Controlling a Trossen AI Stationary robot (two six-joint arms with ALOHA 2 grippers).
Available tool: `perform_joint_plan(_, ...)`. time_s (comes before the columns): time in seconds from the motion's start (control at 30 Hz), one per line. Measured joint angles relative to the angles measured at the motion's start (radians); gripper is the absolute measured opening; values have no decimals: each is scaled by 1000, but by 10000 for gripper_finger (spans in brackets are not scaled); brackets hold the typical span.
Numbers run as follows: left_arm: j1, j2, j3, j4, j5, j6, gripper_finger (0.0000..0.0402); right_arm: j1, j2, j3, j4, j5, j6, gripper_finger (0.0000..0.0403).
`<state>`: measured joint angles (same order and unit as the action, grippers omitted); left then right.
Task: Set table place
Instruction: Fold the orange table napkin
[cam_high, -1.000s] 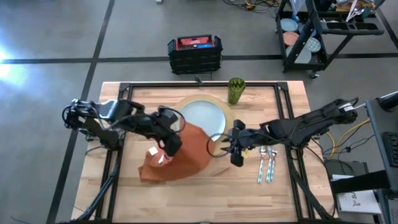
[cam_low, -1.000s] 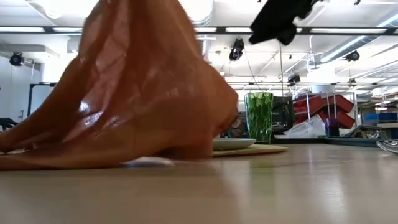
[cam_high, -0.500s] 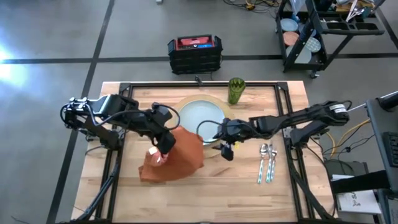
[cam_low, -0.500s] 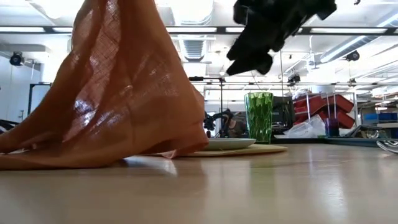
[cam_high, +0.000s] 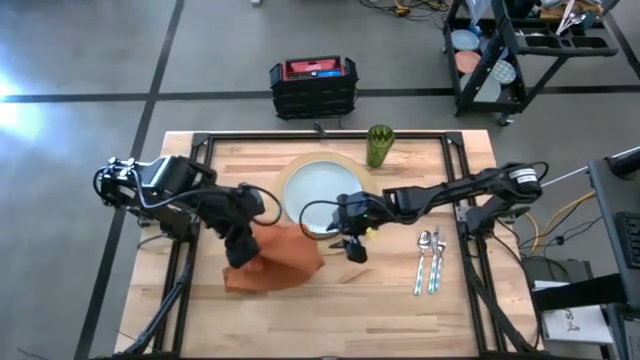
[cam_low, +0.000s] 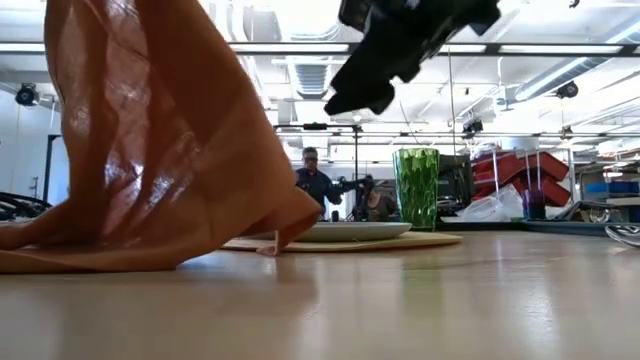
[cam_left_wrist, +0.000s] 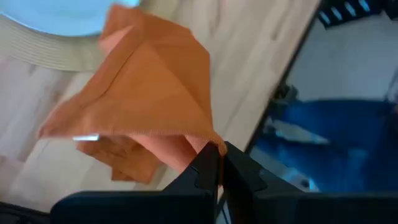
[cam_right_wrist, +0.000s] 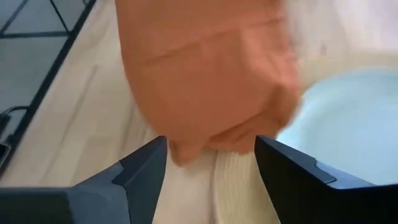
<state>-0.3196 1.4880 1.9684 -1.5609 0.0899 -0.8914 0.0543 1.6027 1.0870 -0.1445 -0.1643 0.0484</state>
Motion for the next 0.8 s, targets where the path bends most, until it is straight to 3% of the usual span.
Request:
perform_joint_plan(0.17,-22,-1,6,24,19,19,0,-52,65,54,5,2,-79,218)
perform_joint_plan(0.43,-69,24,-1,316,91,19,0,-127,201,129,-5,-224,-116,199)
perform_joint_plan(0.57,-112,73,-4,310,97,-8,0,-131,198,144,-43,-263,-165,195)
perform_joint_plan(0.8,-176,149,-175,308,177,-175,0,-133,173,176,-159,-272,-308,196)
